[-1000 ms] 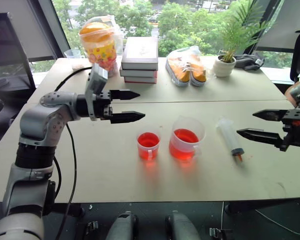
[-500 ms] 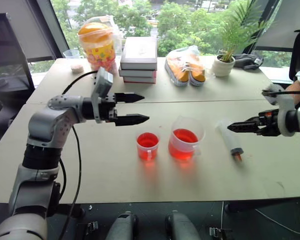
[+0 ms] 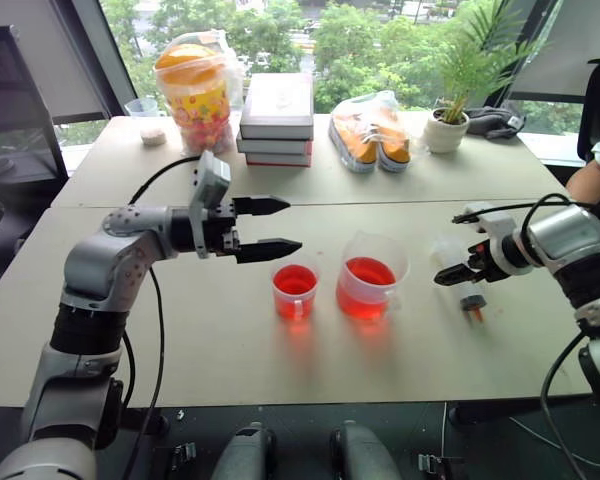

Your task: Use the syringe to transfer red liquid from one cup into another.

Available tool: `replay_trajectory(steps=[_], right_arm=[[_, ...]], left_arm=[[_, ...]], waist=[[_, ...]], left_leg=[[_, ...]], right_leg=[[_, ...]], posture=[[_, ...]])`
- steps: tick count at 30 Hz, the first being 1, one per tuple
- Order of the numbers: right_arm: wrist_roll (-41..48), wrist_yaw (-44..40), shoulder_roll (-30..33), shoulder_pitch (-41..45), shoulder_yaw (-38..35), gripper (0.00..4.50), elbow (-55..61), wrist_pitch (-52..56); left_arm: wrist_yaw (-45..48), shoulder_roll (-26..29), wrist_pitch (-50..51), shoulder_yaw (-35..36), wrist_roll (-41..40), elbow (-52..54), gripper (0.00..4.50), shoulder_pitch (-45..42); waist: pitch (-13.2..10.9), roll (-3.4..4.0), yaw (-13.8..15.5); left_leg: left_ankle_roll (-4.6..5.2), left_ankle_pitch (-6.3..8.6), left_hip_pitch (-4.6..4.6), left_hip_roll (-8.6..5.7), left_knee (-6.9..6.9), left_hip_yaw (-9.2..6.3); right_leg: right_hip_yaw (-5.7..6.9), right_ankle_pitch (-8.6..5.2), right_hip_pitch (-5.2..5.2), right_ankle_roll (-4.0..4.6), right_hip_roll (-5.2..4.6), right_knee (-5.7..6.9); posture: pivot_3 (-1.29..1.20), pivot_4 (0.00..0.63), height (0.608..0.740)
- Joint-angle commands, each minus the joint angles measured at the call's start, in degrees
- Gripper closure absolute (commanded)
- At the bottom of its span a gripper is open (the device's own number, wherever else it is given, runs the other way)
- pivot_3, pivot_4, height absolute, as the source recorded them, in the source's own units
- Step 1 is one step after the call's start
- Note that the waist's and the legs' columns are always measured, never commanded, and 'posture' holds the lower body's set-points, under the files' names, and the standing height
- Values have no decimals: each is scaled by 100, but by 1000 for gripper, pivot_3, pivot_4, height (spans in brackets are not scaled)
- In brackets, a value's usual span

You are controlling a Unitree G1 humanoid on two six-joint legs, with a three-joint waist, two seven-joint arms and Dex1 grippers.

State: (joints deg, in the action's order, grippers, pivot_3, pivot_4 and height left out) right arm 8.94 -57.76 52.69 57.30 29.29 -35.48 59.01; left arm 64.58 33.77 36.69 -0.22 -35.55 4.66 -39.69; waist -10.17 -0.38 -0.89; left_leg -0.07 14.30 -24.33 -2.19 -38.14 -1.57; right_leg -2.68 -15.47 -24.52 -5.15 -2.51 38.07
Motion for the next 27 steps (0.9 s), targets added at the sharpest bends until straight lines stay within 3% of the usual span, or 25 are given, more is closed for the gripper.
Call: replay_trajectory(steps=[1,3,6,7,12,16,20,24,27], right_arm=[[-438,-226,-164,146,119,581,-345,-379],[-616,-340,-239,171,128,1351,-462,-513],[-786,-485,-303,210,57,2897,-508,-556],[-812,-513,-312,220,-3,3078,-495,-524],[-808,-345,-146,264,-593,3105,-169,-255],[-285,48,10,244,-1939,3105,983,52],[782,858,-666,84,-4200,3105,2745,-22],[1797,1425,-1619,-317,-5417,3105,4618,-20],[2424,1858,-2293,-783,-5788,3105,5647,19]], left_arm=[[-69,59,-85,179,-61,195,0,-18],[-87,66,-100,184,-58,193,0,-18],[-91,77,-113,180,-56,169,0,-37],[-88,81,-119,176,-52,160,0,-44],[-25,84,-153,139,-25,41,0,-155],[108,95,-112,155,-84,-125,0,-327],[257,82,-77,134,-124,-300,0,-540],[389,45,-68,92,-99,-508,0,-770],[473,-22,-39,62,-106,-672,0,-979]], waist=[[2,-3,0],[2,-4,-1],[4,-6,-7],[4,-6,-6],[3,-4,1],[0,1,14],[0,1,4],[2,-1,17],[7,-10,41]], left_leg=[[0,0,1,0,-1,0],[0,0,4,0,-2,0],[0,0,8,0,-1,0],[0,0,8,0,-1,0],[-1,0,8,0,-1,0],[-1,0,-2,0,4,-1],[-1,0,-4,1,13,-4],[-1,0,-3,2,14,-12],[-1,0,-4,0,4,-17]], right_leg=[[0,0,1,0,0,0],[0,0,4,0,0,1],[1,0,7,0,0,1],[1,0,7,0,0,2],[0,0,6,0,0,2],[0,0,-7,0,0,3],[2,0,-10,0,0,1],[7,0,-7,0,1,3],[11,1,2,0,-2,2]], posture=[[0,150,740],[0,150,740],[0,150,740],[0,150,740],[0,150,740],[0,150,740],[0,150,740],[0,150,740],[0,150,740]])
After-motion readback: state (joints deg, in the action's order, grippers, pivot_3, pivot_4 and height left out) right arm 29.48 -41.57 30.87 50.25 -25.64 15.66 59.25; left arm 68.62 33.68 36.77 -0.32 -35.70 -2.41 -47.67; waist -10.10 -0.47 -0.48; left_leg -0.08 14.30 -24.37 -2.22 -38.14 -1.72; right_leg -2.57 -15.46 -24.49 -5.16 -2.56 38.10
